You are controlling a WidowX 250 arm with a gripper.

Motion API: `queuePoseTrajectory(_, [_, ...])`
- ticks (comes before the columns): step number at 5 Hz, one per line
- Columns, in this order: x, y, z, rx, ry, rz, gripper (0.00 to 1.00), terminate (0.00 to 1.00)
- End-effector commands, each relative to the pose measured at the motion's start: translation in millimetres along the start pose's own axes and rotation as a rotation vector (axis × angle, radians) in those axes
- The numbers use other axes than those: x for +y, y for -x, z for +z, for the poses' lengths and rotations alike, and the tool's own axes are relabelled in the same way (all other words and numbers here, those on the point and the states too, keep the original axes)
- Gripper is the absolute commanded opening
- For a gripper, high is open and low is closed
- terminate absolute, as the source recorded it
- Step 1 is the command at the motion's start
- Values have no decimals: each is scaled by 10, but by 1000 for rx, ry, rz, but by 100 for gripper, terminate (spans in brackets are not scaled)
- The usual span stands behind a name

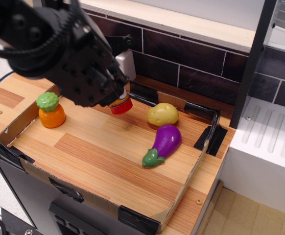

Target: Upright hot sauce bottle

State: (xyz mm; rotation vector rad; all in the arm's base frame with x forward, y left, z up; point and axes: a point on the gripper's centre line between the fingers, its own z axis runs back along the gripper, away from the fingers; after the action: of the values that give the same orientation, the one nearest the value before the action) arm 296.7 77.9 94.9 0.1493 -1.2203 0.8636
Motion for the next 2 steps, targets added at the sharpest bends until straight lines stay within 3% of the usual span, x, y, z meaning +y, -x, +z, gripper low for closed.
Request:
queuePoseTrajectory(1, [18, 51, 15, -213, 65, -105, 0, 0])
queuePoseTrajectory(2, [48, 93, 62, -239, 70, -169, 0, 0])
